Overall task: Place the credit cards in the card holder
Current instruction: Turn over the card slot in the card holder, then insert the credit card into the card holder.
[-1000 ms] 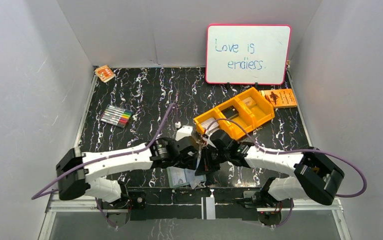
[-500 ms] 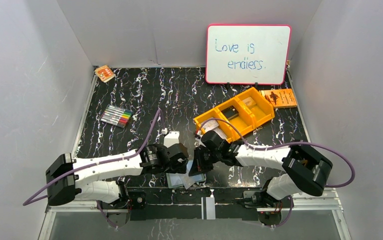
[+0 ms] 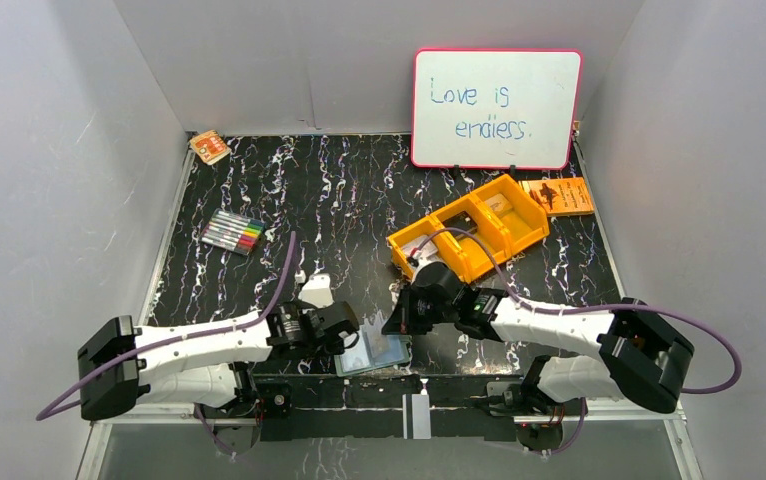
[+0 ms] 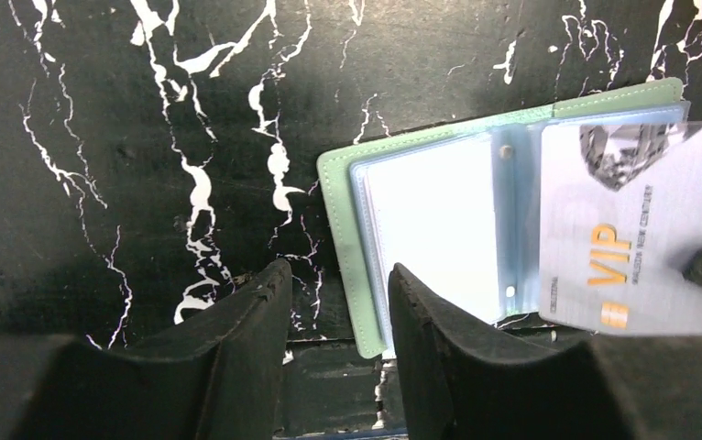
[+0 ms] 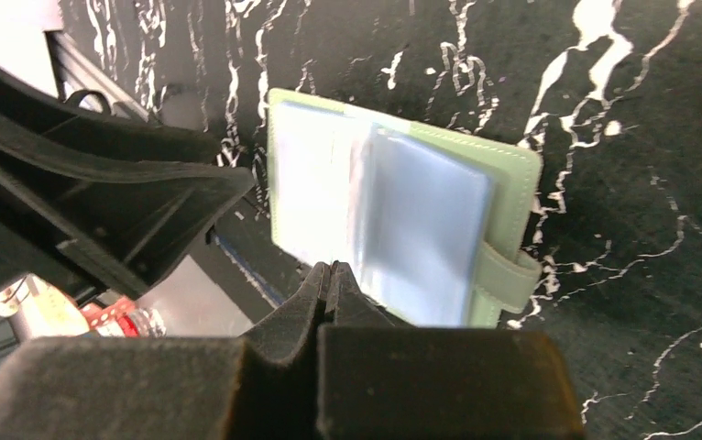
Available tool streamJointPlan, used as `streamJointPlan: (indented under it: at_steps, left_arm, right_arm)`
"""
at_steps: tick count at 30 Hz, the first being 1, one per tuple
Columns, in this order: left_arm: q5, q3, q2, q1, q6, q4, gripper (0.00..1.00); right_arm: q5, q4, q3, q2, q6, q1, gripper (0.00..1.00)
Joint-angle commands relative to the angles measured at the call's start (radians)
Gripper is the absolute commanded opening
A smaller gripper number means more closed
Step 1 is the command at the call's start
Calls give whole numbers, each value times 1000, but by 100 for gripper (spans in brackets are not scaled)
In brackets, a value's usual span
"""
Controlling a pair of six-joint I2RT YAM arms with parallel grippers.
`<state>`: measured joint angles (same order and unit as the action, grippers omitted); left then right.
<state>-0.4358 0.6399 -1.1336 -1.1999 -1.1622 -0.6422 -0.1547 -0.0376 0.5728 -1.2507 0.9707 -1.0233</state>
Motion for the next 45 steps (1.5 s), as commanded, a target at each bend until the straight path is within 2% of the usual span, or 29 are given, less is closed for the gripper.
streamJointPlan:
  at_steps: [1, 6, 15, 30, 45]
  left_arm:
    - [-57, -27, 49, 1, -81, -45, 39]
    - [-36, -51, 47, 4, -97, -44, 34]
    - [-14, -72, 30, 11, -101, -30, 27]
    - [25, -88, -16, 13, -88, 12, 20]
    - [34, -98, -31, 13, -92, 27, 17]
  right_arm:
    - [88, -142, -50, 0, 0, -4, 0]
    - [127, -225, -84, 3, -28, -13, 0]
    - [97, -312, -124, -42, -25, -28, 0]
    - [70, -347, -156, -78, 76, -45, 0]
    - [75, -313, -166, -27, 156, -47, 0]
